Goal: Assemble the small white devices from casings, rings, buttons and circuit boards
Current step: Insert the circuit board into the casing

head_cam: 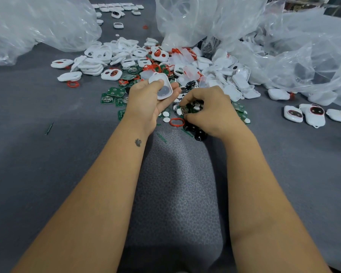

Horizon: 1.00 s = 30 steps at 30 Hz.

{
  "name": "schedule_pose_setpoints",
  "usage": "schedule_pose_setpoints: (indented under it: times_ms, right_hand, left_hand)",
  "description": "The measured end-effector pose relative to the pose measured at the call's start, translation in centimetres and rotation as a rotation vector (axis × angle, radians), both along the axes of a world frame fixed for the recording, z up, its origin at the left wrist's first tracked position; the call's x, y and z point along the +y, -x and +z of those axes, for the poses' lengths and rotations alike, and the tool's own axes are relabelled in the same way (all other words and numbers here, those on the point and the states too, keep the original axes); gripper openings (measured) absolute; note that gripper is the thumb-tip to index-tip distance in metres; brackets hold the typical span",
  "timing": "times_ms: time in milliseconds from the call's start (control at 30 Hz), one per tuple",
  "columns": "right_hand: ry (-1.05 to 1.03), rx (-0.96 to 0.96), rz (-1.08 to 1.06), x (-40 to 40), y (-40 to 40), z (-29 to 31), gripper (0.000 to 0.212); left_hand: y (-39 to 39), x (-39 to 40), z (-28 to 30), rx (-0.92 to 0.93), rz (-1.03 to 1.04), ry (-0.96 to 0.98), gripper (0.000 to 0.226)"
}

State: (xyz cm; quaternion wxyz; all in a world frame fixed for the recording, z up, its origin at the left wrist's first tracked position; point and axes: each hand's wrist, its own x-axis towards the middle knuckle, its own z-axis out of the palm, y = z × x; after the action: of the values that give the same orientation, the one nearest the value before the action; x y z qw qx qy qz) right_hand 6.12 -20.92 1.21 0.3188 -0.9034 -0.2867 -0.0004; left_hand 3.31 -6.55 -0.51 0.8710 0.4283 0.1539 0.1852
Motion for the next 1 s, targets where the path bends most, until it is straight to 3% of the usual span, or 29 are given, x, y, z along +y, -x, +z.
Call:
schedule_pose_setpoints:
  times_ms: [367, 533, 667, 800, 1000]
  right_hand:
    - [-0.232, -0.157, -0.074, 0.1, -0.6, -0.5, 0.023]
    - [0.042, -0.337, -0.299, 0.3, -1.4, -1.4, 0.039]
    - [-0.035, -0.303, -0.074, 3.2, 0.3, -1.3, 0.035]
    - [0.054, -0.232, 0.205, 6.3, 2.0, -1.8, 0.041]
    - [0.308, -0.328, 0.251, 8.4, 2.8, -2.6, 0.053]
  left_hand:
    - [0.0, 0.1, 0.0, -0.020, 0.041, 0.020, 0.012]
    - [0.4, 2.2, 0.7, -0.101, 0.278, 0.089, 0.012]
    - [1.4, 4.9, 1.0, -0.165, 0.515, 0.122, 0.020]
    - [2.5, 6.5, 1.0, -0.227, 0.616, 0.203, 0.018]
    - [3.2, 7.0, 1.0, -0.216, 0.674, 0.279, 0.029]
